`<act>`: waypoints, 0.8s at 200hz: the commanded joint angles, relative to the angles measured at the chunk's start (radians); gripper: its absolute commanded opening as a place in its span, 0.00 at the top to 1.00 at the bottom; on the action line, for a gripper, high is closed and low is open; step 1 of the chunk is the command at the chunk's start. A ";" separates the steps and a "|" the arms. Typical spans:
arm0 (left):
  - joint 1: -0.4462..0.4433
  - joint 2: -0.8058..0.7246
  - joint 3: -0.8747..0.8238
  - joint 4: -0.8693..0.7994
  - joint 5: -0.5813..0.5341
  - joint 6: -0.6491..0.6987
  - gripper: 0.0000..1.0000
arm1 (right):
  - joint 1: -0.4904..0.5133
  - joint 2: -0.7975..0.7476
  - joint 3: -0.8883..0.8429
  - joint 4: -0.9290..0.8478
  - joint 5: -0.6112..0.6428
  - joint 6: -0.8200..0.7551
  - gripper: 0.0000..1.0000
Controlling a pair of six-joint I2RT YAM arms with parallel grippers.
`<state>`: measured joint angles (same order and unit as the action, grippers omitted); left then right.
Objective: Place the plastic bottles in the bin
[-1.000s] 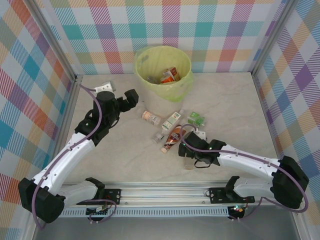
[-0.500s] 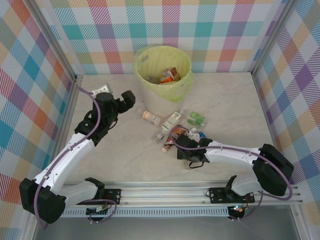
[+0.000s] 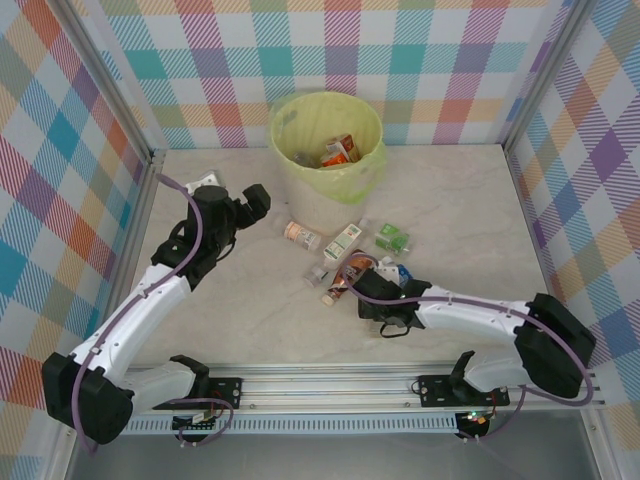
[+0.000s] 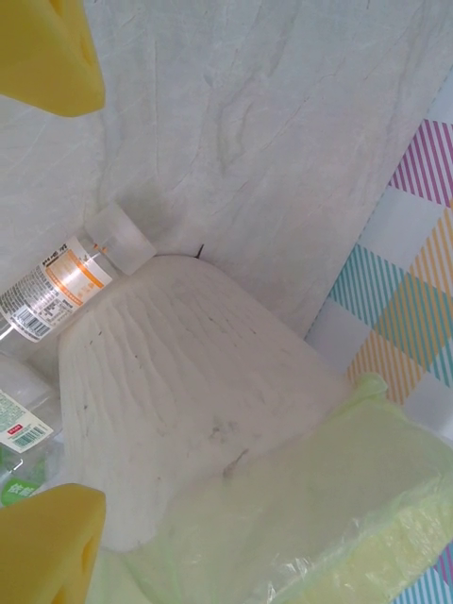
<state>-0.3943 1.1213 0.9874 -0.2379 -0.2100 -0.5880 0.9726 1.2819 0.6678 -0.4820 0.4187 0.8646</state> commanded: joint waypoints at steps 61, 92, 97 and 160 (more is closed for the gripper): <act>0.031 -0.006 -0.039 -0.009 -0.001 -0.016 0.00 | 0.008 -0.288 -0.040 0.146 0.062 -0.231 0.54; 0.037 -0.010 -0.048 -0.002 0.031 -0.010 0.00 | 0.008 -0.323 -0.008 0.219 0.082 -0.279 0.55; 0.036 -0.011 -0.051 0.000 0.035 -0.010 0.00 | 0.008 -0.323 0.000 0.236 0.087 -0.288 0.55; 0.038 -0.040 -0.080 0.011 0.035 0.023 0.00 | -0.008 -0.241 0.183 0.497 0.111 -0.438 0.57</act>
<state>-0.3687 1.1160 0.9253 -0.2340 -0.1833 -0.5869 0.9745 1.0054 0.7464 -0.1738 0.5072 0.5297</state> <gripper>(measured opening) 0.997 0.525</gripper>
